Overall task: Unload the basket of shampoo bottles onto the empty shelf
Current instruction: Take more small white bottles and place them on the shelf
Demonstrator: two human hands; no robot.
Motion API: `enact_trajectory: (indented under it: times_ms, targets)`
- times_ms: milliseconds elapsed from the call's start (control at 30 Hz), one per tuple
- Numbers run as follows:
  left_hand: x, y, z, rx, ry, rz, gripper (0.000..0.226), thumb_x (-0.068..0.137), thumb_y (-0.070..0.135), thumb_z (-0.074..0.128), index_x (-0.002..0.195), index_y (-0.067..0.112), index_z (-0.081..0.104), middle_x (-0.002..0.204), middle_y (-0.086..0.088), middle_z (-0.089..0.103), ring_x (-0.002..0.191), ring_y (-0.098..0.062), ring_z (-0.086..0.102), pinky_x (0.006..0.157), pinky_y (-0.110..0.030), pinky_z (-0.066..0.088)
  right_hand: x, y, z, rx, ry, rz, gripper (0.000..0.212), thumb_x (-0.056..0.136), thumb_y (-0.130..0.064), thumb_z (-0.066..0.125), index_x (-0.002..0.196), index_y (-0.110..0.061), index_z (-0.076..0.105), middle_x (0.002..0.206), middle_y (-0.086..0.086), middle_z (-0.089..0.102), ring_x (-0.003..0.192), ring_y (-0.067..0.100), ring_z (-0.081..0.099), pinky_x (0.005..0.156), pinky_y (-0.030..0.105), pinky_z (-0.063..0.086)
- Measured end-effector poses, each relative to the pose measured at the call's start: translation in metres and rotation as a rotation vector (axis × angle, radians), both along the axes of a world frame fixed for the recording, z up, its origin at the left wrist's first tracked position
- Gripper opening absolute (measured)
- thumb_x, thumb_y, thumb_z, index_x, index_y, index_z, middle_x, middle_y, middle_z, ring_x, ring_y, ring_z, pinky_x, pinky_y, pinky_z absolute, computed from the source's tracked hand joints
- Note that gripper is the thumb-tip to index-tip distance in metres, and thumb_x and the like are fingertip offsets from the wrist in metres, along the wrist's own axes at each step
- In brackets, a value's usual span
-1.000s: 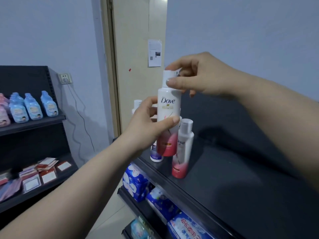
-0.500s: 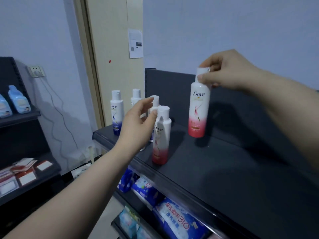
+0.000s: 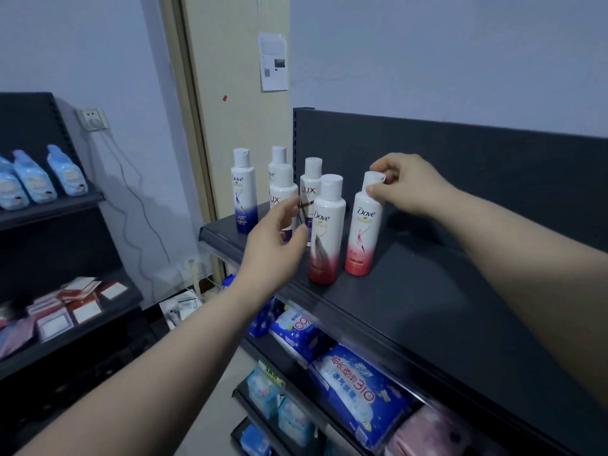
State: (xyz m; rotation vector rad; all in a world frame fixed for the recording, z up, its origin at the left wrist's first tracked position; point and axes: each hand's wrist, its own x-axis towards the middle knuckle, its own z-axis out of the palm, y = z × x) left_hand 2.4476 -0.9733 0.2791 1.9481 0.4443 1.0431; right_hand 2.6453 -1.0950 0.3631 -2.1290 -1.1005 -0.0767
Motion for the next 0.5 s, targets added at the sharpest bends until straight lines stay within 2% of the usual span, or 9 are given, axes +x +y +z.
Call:
enact_trajectory:
  times_ms: [67,100,200,267,367,400,500]
  targets:
    - [-0.003,0.000,0.006,0.025,0.006,-0.013,0.048,0.091,0.018,0.056,0.114,0.058,0.044,0.097,0.050,0.052,0.102,0.024,0.049,0.076,0.003,0.038,-0.008,-0.005,0.004,-0.013,-0.031,-0.021,0.047,0.083,-0.029,0.067,0.128,-0.025,0.054,0.108,-0.004,0.062,0.099,0.014,0.058,0.086,0.026,0.043]
    - [-0.004,0.000,0.009,0.037,0.005,-0.024,0.046,0.092,0.018,0.055,0.117,0.056,0.045,0.099,0.047,0.053,0.104,0.021,0.050,0.077,0.002,0.038,-0.013,-0.008,0.007,-0.011,-0.056,-0.035,0.051,0.085,-0.030,0.066,0.133,-0.025,0.050,0.115,-0.004,0.060,0.103,0.014,0.056,0.089,0.026,0.041]
    - [-0.007,0.000,0.019,0.082,0.015,-0.086,0.046,0.093,0.023,0.055,0.136,0.034,0.047,0.116,0.025,0.056,0.111,0.005,0.053,0.091,-0.008,0.039,-0.032,-0.025,0.013,-0.025,-0.164,-0.093,0.054,0.089,-0.033,0.062,0.139,-0.027,0.045,0.135,-0.001,0.052,0.116,0.016,0.051,0.093,0.023,0.035]
    - [-0.011,-0.002,0.027,0.118,0.031,-0.127,0.048,0.092,0.020,0.055,0.139,0.026,0.046,0.124,0.013,0.055,0.115,0.001,0.051,0.097,-0.015,0.036,-0.049,-0.040,0.015,-0.057,-0.230,-0.134,0.056,0.090,-0.033,0.060,0.142,-0.026,0.042,0.144,-0.001,0.047,0.127,0.018,0.047,0.098,0.025,0.034]
    - [-0.018,-0.012,0.033,0.201,0.056,-0.167,0.049,0.091,0.014,0.055,0.139,0.022,0.047,0.124,0.012,0.054,0.113,0.002,0.049,0.092,-0.005,0.033,-0.080,-0.066,0.011,-0.114,-0.276,-0.199,0.058,0.091,-0.032,0.059,0.144,-0.025,0.038,0.147,0.000,0.043,0.134,0.020,0.040,0.107,0.034,0.035]
    - [-0.020,-0.017,0.033,0.222,0.062,-0.186,0.049,0.091,0.013,0.055,0.139,0.020,0.047,0.126,0.010,0.054,0.114,-0.001,0.050,0.094,-0.006,0.035,-0.091,-0.076,0.008,-0.128,-0.283,-0.225,0.059,0.091,-0.032,0.059,0.145,-0.025,0.037,0.147,0.001,0.043,0.134,0.019,0.040,0.108,0.036,0.035]
    - [-0.030,-0.036,0.029,0.286,0.081,-0.253,0.051,0.091,0.014,0.057,0.140,0.015,0.046,0.137,-0.003,0.054,0.124,-0.016,0.051,0.106,-0.030,0.038,-0.126,-0.108,-0.004,-0.171,-0.281,-0.311,0.061,0.092,-0.032,0.058,0.147,-0.024,0.034,0.150,0.001,0.039,0.137,0.020,0.036,0.109,0.039,0.034]
